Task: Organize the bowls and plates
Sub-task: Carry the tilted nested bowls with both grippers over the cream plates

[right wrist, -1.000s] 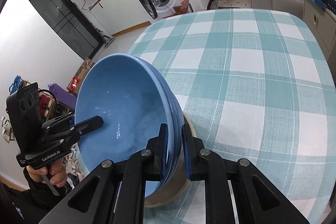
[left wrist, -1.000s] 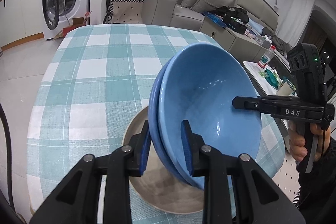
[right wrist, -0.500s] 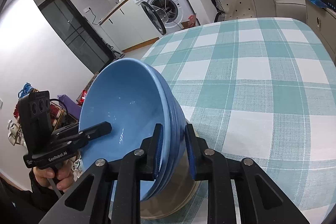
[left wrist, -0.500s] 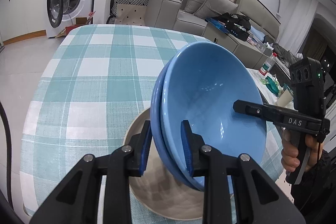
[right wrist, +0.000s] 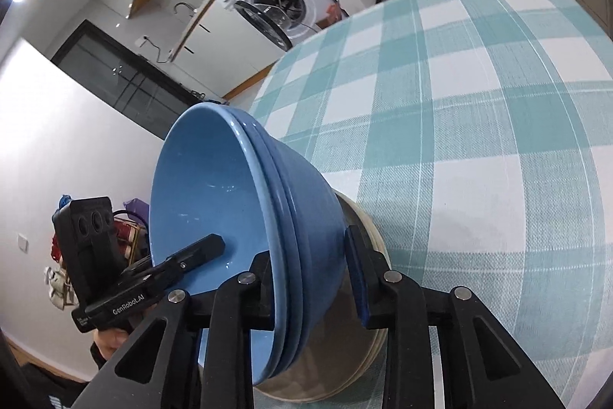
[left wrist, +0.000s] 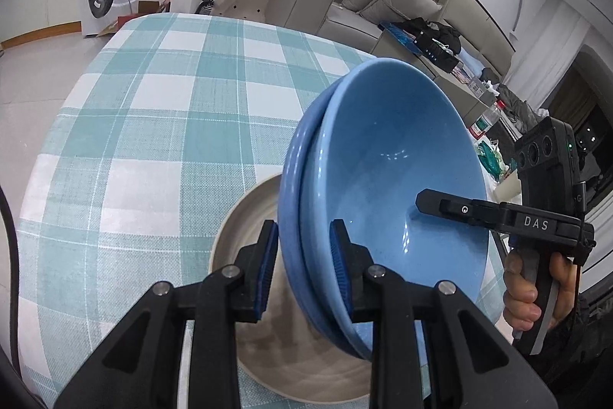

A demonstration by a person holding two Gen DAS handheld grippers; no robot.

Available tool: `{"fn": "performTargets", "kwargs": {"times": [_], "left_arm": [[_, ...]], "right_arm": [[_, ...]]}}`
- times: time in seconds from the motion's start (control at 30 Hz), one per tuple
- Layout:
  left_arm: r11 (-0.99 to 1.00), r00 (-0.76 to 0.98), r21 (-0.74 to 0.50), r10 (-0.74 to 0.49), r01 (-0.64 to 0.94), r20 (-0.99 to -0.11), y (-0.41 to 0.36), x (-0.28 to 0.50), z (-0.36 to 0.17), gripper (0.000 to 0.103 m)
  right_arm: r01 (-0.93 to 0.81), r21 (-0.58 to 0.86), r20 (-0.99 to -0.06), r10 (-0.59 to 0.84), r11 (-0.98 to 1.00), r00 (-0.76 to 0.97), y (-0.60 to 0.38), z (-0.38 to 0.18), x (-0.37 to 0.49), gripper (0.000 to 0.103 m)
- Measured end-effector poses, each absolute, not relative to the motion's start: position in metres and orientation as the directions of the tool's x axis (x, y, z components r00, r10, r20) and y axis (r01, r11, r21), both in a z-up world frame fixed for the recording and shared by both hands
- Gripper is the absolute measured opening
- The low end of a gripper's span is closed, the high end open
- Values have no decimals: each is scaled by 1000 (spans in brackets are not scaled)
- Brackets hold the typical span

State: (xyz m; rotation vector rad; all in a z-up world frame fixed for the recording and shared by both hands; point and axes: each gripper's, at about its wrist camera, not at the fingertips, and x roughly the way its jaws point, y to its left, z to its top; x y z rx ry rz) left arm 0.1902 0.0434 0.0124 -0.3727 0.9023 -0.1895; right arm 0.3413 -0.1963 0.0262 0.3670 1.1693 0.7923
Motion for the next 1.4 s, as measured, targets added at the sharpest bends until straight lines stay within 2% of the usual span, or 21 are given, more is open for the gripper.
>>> {"fn": "performTargets", "kwargs": {"times": [0.37, 0.73, 1.1, 1.4], "left_arm": [[921, 574, -389, -311, -13, -758, 40, 188, 20, 26], [927, 555, -374, -302, -18, -775, 40, 175, 27, 26], [925, 516, -378, -304, -41, -801, 41, 167, 13, 26], [908, 514, -417, -343, -31, -786, 48, 172, 12, 26]], "right_arm": [[-314, 632, -718, 688, 708, 107, -195, 36, 341, 27], [-338, 612, -742, 667, 715, 66, -191, 50, 330, 27], [-330, 605, -762, 647, 725, 24, -185, 40, 325, 27], [-321, 608, -765, 644, 726, 9, -185, 38, 329, 27]]}}
